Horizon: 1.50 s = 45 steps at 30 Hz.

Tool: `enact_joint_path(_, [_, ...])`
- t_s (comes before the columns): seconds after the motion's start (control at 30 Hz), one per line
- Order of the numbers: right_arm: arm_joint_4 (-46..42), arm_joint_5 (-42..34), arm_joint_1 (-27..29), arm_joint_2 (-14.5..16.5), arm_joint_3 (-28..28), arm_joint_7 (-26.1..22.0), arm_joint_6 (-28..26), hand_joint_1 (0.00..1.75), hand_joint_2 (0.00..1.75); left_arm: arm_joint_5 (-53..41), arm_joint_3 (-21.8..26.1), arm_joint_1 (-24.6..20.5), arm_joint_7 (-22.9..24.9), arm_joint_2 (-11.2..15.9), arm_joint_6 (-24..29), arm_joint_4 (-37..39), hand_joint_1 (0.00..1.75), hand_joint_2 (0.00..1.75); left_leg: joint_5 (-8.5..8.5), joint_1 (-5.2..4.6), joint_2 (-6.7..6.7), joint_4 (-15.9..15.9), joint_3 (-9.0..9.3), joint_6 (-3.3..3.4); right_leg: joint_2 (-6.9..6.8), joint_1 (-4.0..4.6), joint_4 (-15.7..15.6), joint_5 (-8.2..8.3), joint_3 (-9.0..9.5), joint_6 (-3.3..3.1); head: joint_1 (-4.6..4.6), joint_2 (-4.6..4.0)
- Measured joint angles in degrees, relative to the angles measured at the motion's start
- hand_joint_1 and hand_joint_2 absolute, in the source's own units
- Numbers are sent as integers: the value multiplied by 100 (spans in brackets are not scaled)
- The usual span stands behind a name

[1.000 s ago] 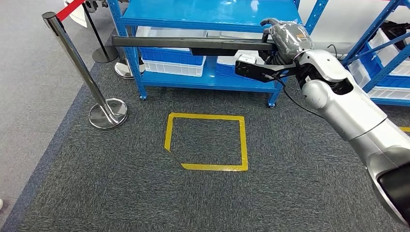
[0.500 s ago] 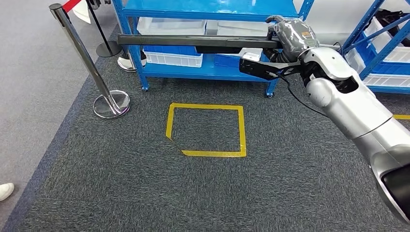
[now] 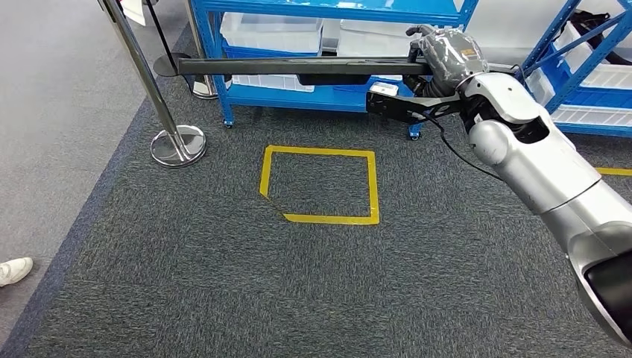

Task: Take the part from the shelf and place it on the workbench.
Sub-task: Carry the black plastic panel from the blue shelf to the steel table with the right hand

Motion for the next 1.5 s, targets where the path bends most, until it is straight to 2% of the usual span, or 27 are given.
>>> enact_joint_path(0.03, [-1, 26, -44, 2, 2, 6, 27, 175, 175, 3, -3, 0, 6, -3, 2, -1, 0, 175, 69, 2, 1, -17, -28, -30, 3, 27, -302, -88, 186, -26, 1, 0])
enact_joint_path(0.07, [2, 57, -97, 4, 9, 23, 72, 175, 175, 5, -5, 1, 13, -3, 7, -1, 0, 175, 144, 3, 2, -46, -50, -65, 1, 46, -464, -125, 245, -41, 1, 0])
enact_joint_path(0.13, [17, 133, -239, 5, 58, 93, 231, 175, 175, 7, -10, 18, 32, 4, 18, 2, 0, 175, 179, 0, -3, -76, -107, -128, -23, 18, -528, 4, 157, -93, 2, 0])
enact_joint_path(0.17, [27, 172, -340, 7, 100, 141, 335, 175, 175, 9, -13, 23, 36, 9, 23, 3, 0, 175, 34, -3, -9, 14, -163, -153, -40, -2, -551, 83, 95, -137, 0, 0])
enact_joint_path(0.2, [38, 212, -465, 10, 151, 188, 445, 175, 175, 15, -14, 30, 34, 14, 27, 4, 0, 175, -229, -5, -15, 221, -240, -173, -56, -22, -562, 168, 12, -174, -1, 0])
enact_joint_path(0.27, [64, 258, -770, 16, 247, 277, 639, 175, 175, 40, -15, 34, 12, 18, 30, 4, 0, 175, -849, 11, -16, 932, -409, -202, -62, -14, -519, 311, -199, -218, -2, 0])
enact_joint_path(0.3, [80, 266, -929, 22, 290, 320, 719, 175, 175, 53, -15, 38, -3, 18, 29, 4, 0, 175, -1010, 16, -15, 1303, -460, -219, -62, -9, -491, 377, -313, -217, -1, 0])
enact_joint_path(0.33, [95, 257, -1084, 29, 326, 364, 785, 175, 175, 64, -15, 37, -14, 20, 30, 4, 0, 175, -1009, 20, -14, 1576, -456, -233, -62, -6, -459, 443, -430, -213, -1, 0])
enact_joint_path(0.37, [108, 239, -1228, 36, 359, 405, 841, 175, 175, 74, -15, 33, -19, 23, 29, 4, 0, 175, -885, 21, -13, 1695, -378, -240, -61, -6, -422, 505, -546, -205, -1, 0])
enact_joint_path(0.43, [119, 170, -1490, 46, 419, 476, 908, 175, 175, 104, -15, 20, 4, 31, 28, 4, 0, 175, -609, 23, -14, 1383, 63, -224, -56, -8, -331, 615, -759, -169, -2, 0])
enact_joint_path(0.5, [122, 94, -1706, 45, 468, 518, 927, 175, 175, 140, -15, 7, 36, 40, 25, 4, 0, 175, -756, 3, -19, 556, 695, -181, -57, 4, -243, 696, -920, -113, -2, 0])
enact_joint_path(0.53, [127, 65, -1792, 44, 488, 527, 927, 175, 175, 151, -15, 6, 33, 44, 21, 4, 0, 175, -886, -10, -26, 225, 890, -150, -61, 9, -226, 744, -968, -81, 1, 0])
enact_joint_path(0.57, [133, 44, -1852, 44, 501, 532, 926, 175, 175, 160, -15, 9, 16, 46, 16, 4, 0, 175, -968, -29, -31, 19, 975, -114, -64, 11, -237, 800, -1000, -47, 1, 0])
enact_joint_path(0.63, [152, 6, -1901, 46, 534, 542, 924, 175, 175, 181, -15, 26, -25, 45, -7, 4, 0, 175, -898, -24, -25, -70, 933, -15, -59, -2, -279, 884, -1030, 25, 2, 0])
enact_joint_path(0.7, [168, -22, -1907, 44, 570, 546, 923, 175, 175, 208, -15, 38, -35, 44, -29, 4, 0, 175, -770, -4, 3, -106, 875, 81, -38, -23, -52, 664, -1140, 94, 3, 0])
enact_joint_path(0.77, [177, -32, -1912, 34, 590, 547, 923, 175, 175, 228, -14, 41, -34, 44, -36, 4, 0, 175, -663, -2, 19, -101, 768, 125, -17, -46, 648, 174, -1385, 150, 3, 0])
enact_joint_path(0.83, [192, -33, -1912, 26, 617, 548, 923, 175, 175, 236, -13, 44, -34, 45, -36, 4, 0, 175, -578, -4, 22, -78, 644, 126, -8, -60, 1260, -132, -1519, 184, 2, 0])
enact_joint_path(0.87, [201, -34, -1912, 25, 638, 550, 923, 175, 175, 236, -13, 46, -34, 45, -36, 4, 0, 175, -545, -4, 23, -64, 591, 120, -7, -64, 1279, -137, -1432, 186, 2, 0])
enact_joint_path(0.9, [208, -34, -1915, 25, 655, 552, 923, 175, 175, 236, -13, 47, -34, 44, -36, 4, 0, 175, -520, -4, 24, -51, 550, 111, -8, -65, 1066, -56, -1227, 178, 2, 0])
enact_joint_path(0.97, [212, -34, -1935, 25, 675, 556, 921, 175, 175, 237, -13, 46, -34, 40, -36, 4, 0, 175, -481, -9, 25, -34, 502, 79, -8, -47, 258, 155, -640, 120, 2, 0])
enact_joint_path(1.03, [213, -44, -1970, 26, 692, 560, 915, 175, 175, 244, -13, 43, -36, 34, -36, 4, 0, 175, -444, -19, 28, -23, 469, 25, -11, -2, -271, 251, -318, 42, 1, 0])
enact_joint_path(1.13, [225, -65, -2014, 19, 749, 583, 910, 175, 175, 251, -13, 42, -54, 32, -34, 4, 0, 175, -406, -20, 35, -25, 433, -68, -19, 16, -368, 311, -322, -54, 0, 0])
enact_joint_path(1.2, [231, -91, -2045, 14, 801, 593, 907, 175, 175, 254, -13, 44, -66, 36, -30, 4, 0, 175, -577, -19, 29, 176, 332, -120, -32, -14, -434, 384, -331, -141, -1, 0])
enact_joint_path(1.3, [242, -133, -2078, 6, 870, 615, 907, 175, 175, 255, -13, 57, -69, 37, -32, 4, 0, 175, -1144, -6, 22, 1183, -82, -165, -35, -7, -446, 448, -399, -216, -1, 0])
enact_joint_path(1.37, [250, -145, -2079, -3, 905, 627, 909, 175, 175, 255, -13, 63, -71, 38, -34, 4, 0, 175, -1220, -4, 23, 1536, -191, -178, -19, 2, -404, 464, -458, -222, -2, 0])
enact_joint_path(1.4, [251, -148, -2080, -10, 915, 627, 909, 175, 175, 255, -13, 63, -71, 40, -35, 4, 0, 175, -1104, -4, 23, 1392, -92, -173, -8, 3, -372, 466, -485, -217, -2, 0])
enact_joint_path(1.5, [252, -158, -2099, -43, 920, 624, 910, 175, 175, 254, -13, 61, -73, 51, -38, 4, 0, 175, -701, -13, 19, 358, 476, -119, 16, 14, -263, 455, -566, -177, 0, 0])
